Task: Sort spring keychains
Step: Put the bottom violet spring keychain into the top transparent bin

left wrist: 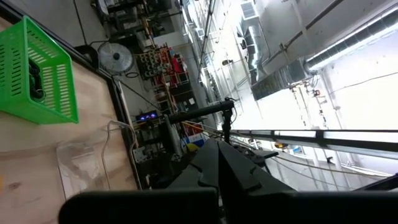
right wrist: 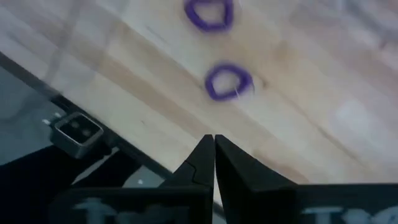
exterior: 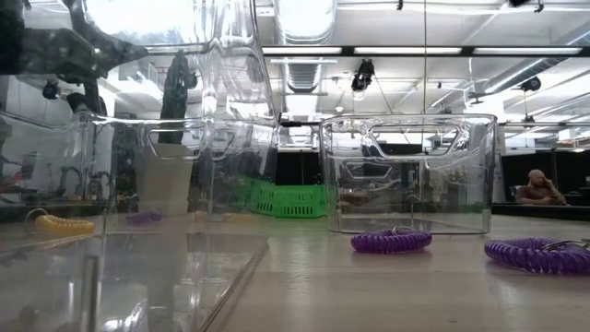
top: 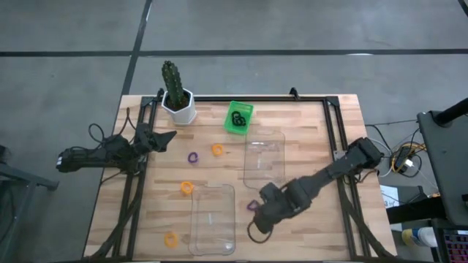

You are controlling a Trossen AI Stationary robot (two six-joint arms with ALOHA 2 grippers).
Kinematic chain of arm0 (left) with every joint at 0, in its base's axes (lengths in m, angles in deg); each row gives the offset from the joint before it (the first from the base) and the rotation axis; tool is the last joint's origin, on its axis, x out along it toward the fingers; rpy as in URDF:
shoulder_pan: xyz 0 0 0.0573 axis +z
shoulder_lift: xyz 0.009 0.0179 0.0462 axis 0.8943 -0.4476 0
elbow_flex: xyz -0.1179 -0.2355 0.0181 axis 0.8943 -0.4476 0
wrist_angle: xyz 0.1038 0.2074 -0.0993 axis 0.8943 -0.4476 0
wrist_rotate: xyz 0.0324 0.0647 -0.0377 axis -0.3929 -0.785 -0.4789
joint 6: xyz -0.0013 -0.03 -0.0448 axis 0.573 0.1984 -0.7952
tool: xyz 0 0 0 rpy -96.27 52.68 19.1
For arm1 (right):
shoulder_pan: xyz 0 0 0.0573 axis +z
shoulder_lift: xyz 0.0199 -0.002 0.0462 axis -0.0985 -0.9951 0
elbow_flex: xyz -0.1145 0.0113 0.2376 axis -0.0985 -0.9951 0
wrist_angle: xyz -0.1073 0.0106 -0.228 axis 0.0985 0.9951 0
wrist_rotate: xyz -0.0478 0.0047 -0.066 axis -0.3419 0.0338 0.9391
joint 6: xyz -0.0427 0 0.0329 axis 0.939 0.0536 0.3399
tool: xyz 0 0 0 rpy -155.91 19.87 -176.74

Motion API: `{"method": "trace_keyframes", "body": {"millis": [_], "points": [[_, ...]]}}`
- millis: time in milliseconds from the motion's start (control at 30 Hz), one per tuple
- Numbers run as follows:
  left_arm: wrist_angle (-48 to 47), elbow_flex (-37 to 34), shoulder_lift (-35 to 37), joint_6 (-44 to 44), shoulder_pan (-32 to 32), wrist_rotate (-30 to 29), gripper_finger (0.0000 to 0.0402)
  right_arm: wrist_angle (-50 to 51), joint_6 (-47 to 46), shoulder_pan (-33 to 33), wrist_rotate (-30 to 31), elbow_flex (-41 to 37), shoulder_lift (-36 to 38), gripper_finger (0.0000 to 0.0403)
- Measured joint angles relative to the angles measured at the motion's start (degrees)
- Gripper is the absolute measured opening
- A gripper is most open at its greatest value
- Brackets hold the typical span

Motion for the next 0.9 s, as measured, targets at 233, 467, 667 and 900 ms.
{"method": "trace_keyframes", "body": {"millis": [233,467,667,900], "points": [[0.02,0.01,-0.02,-1.61,0.0,0.02,0.0,-6.31,-3.5,2.93,-0.21,-3.94,-0.02,0.0083],[0.03,-0.01,-0.02,-1.79,0.0,0.01,0.0,-10.02,-7.53,3.57,-0.21,-10.1,-0.35,0.016],[0.04,-0.01,-0.02,-1.86,0.0,0.02,0.0,-17.53,-8.56,3.55,0.27,-16.51,-0.35,0.0178],[0.04,0.0,-0.02,-1.79,-0.04,0.02,0.0,-24.5,-10.53,3.53,2.36,-23.86,-0.35,0.0174]]}}
